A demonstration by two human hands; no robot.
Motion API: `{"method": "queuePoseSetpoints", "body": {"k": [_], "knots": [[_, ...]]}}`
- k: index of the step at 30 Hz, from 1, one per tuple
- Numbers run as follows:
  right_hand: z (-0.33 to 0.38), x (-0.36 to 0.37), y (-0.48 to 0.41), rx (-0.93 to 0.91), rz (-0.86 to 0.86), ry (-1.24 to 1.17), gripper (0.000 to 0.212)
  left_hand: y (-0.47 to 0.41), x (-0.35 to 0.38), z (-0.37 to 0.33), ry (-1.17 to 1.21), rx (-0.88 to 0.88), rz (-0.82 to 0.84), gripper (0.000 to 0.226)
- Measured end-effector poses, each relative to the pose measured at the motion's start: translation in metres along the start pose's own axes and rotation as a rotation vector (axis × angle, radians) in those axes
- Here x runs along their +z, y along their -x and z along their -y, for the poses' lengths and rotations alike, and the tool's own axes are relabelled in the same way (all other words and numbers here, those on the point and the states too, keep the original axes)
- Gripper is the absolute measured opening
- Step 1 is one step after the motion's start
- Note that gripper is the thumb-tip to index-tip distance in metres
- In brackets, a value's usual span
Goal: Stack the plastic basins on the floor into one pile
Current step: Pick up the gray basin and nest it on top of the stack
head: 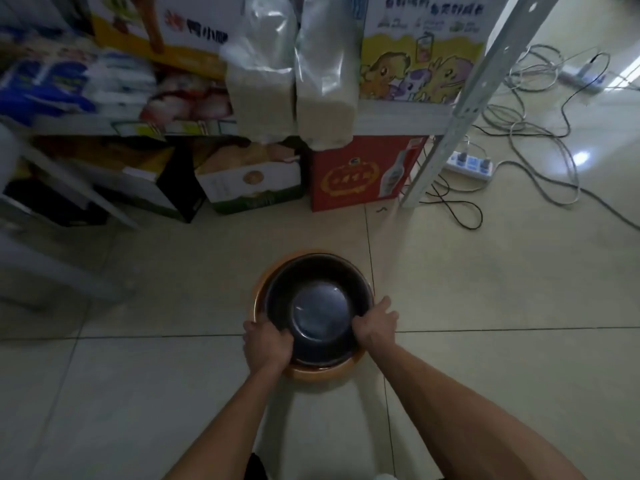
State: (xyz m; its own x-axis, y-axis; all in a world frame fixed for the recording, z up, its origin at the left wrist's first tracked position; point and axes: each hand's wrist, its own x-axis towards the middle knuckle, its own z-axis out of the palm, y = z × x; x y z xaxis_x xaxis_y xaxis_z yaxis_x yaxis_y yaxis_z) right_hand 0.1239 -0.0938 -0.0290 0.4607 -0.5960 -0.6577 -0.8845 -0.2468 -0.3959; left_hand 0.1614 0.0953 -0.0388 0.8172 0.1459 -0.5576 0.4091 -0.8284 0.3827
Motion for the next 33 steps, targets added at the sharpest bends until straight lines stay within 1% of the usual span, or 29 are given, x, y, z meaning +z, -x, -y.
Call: {"method": "queuePoseSetpoints", "body": {"k": [2, 3, 4, 6, 8, 10, 12, 15, 17, 19, 20, 23, 24, 26, 28, 31, 33], "knots": [[-0.007, 0.003, -0.006, 0.015, 0.034, 0.249, 0.089, -0.001, 0.013, -0.002, -0.11, 0.043, -0.037, 0.075], [-0.011, 0.006, -0.01, 0.007, 0.074, 0.313, 0.093, -0.001, 0.017, -0.005, -0.135, 0.055, -0.044, 0.084], [-0.014, 0.01, -0.012, 0.007, 0.121, 0.316, 0.098, -0.003, 0.02, -0.008, -0.143, 0.048, -0.047, 0.091], [-0.015, 0.016, -0.017, 0.04, 0.212, 0.207, 0.102, -0.012, 0.027, -0.011, -0.123, 0.003, -0.057, 0.097], [-0.013, 0.022, -0.023, 0.079, 0.229, 0.002, 0.096, -0.022, 0.031, -0.014, -0.101, -0.033, -0.073, 0.097], [-0.018, 0.029, -0.026, 0.108, 0.206, -0.109, 0.092, -0.033, 0.033, -0.015, -0.11, -0.064, -0.117, 0.096], [-0.027, 0.036, -0.034, 0.09, 0.178, -0.135, 0.09, -0.045, 0.032, -0.013, -0.139, -0.107, -0.159, 0.095], [-0.032, 0.038, -0.043, 0.114, 0.128, -0.13, 0.064, -0.06, 0.032, -0.007, -0.16, -0.196, -0.188, 0.083], [-0.03, 0.032, -0.04, 0.136, 0.125, -0.125, 0.053, -0.069, 0.021, 0.001, -0.134, -0.257, -0.123, 0.071], [-0.028, 0.022, -0.025, 0.15, 0.104, -0.12, 0.045, -0.079, 0.004, 0.013, -0.091, -0.304, 0.031, 0.063], [-0.027, 0.015, -0.015, 0.155, 0.096, -0.119, 0.043, -0.08, -0.005, 0.02, -0.051, -0.32, 0.112, 0.063], [-0.018, -0.01, 0.022, 0.19, 0.122, -0.124, 0.038, -0.066, -0.025, 0.032, 0.126, -0.381, 0.24, 0.069], [-0.013, -0.021, 0.035, 0.189, 0.132, -0.113, 0.038, -0.057, -0.031, 0.035, 0.22, -0.404, 0.262, 0.067], [0.005, -0.047, 0.061, 0.175, 0.142, -0.103, 0.038, -0.028, -0.064, 0.024, 0.314, -0.402, 0.291, 0.062], [0.028, -0.08, 0.089, 0.138, 0.149, -0.092, 0.042, 0.008, -0.112, -0.004, 0.322, -0.357, 0.285, 0.062], [0.071, -0.142, 0.133, 0.098, 0.13, -0.06, 0.038, 0.05, -0.182, -0.052, 0.378, -0.288, 0.261, 0.056], [0.104, -0.187, 0.165, 0.08, 0.101, -0.063, 0.039, 0.077, -0.23, -0.084, 0.419, -0.263, 0.247, 0.052]]}}
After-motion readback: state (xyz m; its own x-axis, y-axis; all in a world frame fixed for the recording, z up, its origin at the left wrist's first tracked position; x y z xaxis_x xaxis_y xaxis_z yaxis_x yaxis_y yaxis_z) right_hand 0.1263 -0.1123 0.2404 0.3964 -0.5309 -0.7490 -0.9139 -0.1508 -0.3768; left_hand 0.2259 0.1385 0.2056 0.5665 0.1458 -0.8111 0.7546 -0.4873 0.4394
